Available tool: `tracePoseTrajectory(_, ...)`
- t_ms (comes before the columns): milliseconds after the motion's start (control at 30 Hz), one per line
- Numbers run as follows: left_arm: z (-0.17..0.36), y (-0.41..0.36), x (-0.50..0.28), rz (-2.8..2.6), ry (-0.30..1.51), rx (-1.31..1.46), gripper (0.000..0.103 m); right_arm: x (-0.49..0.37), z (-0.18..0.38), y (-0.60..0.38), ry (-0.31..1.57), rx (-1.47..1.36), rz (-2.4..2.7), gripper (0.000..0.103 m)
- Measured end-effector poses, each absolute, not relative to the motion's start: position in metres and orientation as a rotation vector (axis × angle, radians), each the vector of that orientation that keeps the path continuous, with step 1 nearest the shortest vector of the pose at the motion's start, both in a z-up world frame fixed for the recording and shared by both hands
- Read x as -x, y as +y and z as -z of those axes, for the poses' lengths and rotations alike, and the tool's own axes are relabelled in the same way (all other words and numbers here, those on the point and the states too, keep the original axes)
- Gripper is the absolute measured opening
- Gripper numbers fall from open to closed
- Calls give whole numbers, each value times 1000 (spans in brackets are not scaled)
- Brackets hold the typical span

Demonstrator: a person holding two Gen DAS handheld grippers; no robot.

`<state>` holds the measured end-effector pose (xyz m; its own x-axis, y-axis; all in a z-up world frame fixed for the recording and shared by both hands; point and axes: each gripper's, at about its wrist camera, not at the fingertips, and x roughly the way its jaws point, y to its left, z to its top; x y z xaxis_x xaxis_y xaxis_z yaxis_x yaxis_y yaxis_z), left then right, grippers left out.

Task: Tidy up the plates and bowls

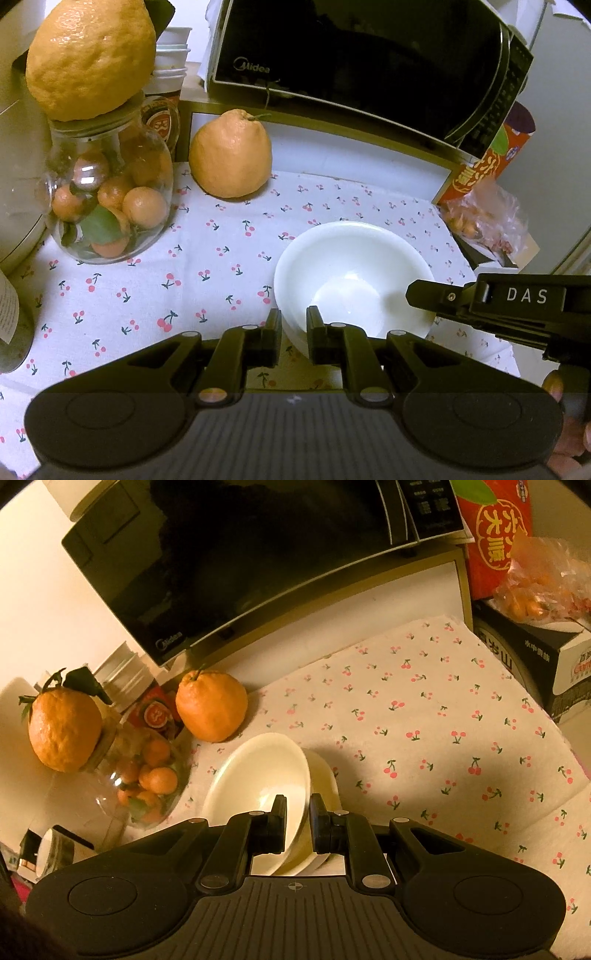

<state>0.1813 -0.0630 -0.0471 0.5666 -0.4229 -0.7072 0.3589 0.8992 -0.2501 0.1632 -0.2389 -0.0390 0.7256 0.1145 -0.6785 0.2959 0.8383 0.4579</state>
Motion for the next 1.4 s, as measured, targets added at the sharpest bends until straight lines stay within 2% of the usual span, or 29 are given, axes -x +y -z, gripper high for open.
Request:
tracePoseTrajectory(200,49,-65,-182,468,852,59,14,-163,40,-238,768,-567,102,16)
tracePoseTrajectory(267,49,-65,-182,465,852,55,22,-163,40,-238,771,-565,103,18)
tracePoseTrajectory(400,50,-65,-182,463,847,45,27,-163,39,-240,769,-569,103,25)
tracePoseTrajectory(467,50,-65,-183,463,851,39,32,-162,39,-240,766,-575,103,31)
tracePoseTrajectory(533,51,-64,-182,462,848,36,43,-161,38,-241,757,-581,100,41)
tracePoseTrajectory(600,51,-64,-181,459,848,26,47,-160,36,-242,748,-581,100,48)
tracePoseTrajectory(733,51,-64,-181,464,852,17,66,-158,34,-243,736,-589,96,66)
tracePoseTrajectory(867,50,-64,-179,477,842,9,83,-156,33,-245,732,-596,94,73)
tracePoseTrajectory(933,50,-63,-177,489,829,1,91,-155,33,-246,725,-596,98,81)
tracePoseTrajectory(1033,49,-61,-174,514,807,-14,96,-154,32,-247,720,-586,96,84)
tracePoseTrajectory(1200,47,-53,-171,555,763,-22,100,-151,31,-251,708,-556,100,89)
tracePoseTrajectory(1400,50,-47,-169,600,717,-12,101,-149,34,-255,704,-526,102,90)
